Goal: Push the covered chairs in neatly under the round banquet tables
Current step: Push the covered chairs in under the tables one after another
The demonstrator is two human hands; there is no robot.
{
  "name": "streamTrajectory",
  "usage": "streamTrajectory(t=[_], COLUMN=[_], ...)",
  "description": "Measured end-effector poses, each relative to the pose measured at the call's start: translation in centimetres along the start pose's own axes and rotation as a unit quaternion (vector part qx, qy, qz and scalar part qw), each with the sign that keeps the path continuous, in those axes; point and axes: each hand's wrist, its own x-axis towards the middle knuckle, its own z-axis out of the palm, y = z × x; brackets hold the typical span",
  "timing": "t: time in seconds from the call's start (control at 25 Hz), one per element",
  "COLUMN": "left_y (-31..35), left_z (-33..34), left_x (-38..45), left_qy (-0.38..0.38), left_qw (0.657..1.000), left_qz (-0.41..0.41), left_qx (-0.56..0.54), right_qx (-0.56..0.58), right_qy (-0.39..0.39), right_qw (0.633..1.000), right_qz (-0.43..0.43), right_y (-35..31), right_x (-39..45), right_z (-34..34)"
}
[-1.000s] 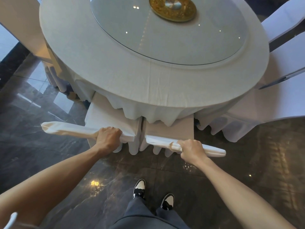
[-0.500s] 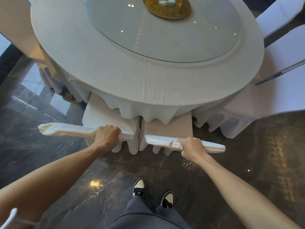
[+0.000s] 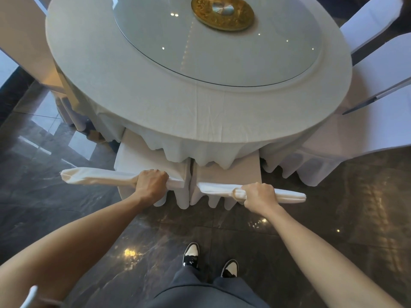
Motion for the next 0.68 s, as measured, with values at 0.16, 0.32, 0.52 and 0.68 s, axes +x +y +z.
streamTrajectory(t=[0.16,0.32,0.52,0.68], left_y=[-0.03,0.18,0.57,0.92], left_z=[-0.08,-0.05,-0.28,-0.11], left_x=[-0.13,-0.34,-0.53,-0.72], left_qy=[0.003,0.000,-0.003,-0.002], left_qw=[1.000,1.000,1.000,1.000], left_qz=[0.011,-0.001,-0.006,-0.008], left_qx=[-0.003,-0.013,-0.019,-0.011], right_qx=[-0.011,-0.011,-0.007,-0.006], right_qy=[-0.006,-0.009,-0.001,-0.006], right_qw=[1.000,0.999,0.999,1.000], right_qz=[0.015,0.032,0.036,0.029], right_y=[-0.25,-0.28,-0.37,-0.08], right_x=[0.03,0.30,0.01,0.08], right_z=[0.07,-0.25,0.19,0.33])
